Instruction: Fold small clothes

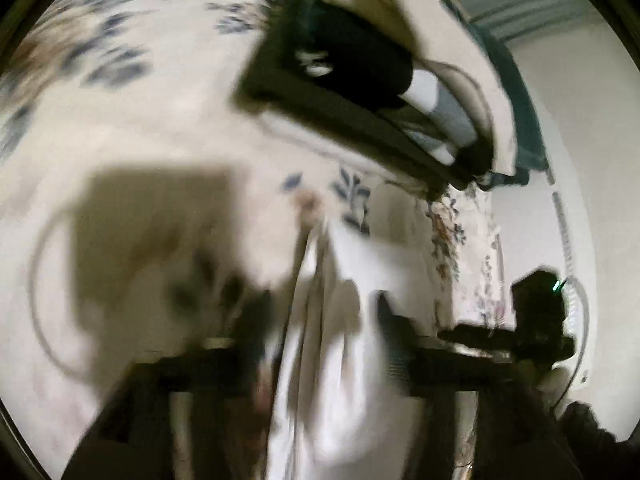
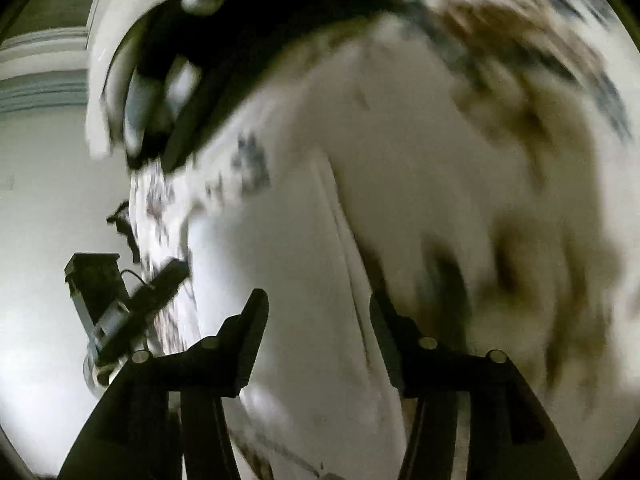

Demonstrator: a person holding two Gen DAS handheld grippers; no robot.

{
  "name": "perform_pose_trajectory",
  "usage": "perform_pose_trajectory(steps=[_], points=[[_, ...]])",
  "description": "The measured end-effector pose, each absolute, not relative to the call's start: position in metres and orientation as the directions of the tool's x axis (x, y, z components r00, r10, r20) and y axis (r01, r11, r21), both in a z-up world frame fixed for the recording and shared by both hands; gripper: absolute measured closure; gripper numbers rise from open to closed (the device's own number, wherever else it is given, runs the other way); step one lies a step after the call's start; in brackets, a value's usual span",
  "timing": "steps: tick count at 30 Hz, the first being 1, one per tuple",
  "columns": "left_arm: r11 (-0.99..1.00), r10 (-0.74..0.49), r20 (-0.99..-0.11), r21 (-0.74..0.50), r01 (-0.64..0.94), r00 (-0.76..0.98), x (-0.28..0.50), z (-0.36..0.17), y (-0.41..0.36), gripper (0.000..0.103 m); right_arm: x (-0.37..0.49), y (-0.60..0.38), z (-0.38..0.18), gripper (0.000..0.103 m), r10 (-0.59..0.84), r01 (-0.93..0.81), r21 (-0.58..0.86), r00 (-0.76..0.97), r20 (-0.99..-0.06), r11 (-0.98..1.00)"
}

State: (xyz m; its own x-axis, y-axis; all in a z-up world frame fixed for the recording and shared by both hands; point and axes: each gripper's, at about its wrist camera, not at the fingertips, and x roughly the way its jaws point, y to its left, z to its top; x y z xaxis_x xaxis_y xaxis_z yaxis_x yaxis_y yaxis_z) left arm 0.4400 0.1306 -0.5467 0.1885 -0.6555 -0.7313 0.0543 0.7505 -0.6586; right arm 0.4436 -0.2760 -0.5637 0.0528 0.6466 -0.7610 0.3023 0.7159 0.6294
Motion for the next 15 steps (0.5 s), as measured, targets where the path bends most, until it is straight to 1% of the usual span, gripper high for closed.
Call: perform_pose_trajectory(steps=[2,5,8,12,15], points=[[0.751,-0.650,-0.733,-0.660,0.023,0.201,0.408,-0.539,0.147,0.037,0.399,-0.280,-0.561,0.048,0.645,0.327,0.612,0.008,-0.764,0.720],[0.775,-0.617,-0.764,-0.632,-0.023,0.187,0.338,-0.528,0.164,0.037,0.329,-0.290,-0.566,0.048,0.652,0.384,0.589,-0.045,-0.757,0.711],[0.803,-0.581,-0.803,-0.592,-0.065,0.135,0.279,-0.529,0.174,0.037,0.255,-0.302,-0.576,0.048,0.662,0.446,0.567,-0.081,-0.745,0.693],[0.805,-0.572,-0.819,-0.570,-0.167,0.037,0.201,-0.556,0.175,0.037,0.188,-0.306,-0.589,0.048,0.682,0.511,0.547,-0.110,-0.723,0.662],[0.794,-0.586,-0.810,-0.575,-0.201,0.003,0.174,-0.572,0.168,0.037,0.159,-0.296,-0.600,0.048,0.697,0.519,0.554,-0.121,-0.706,0.651]])
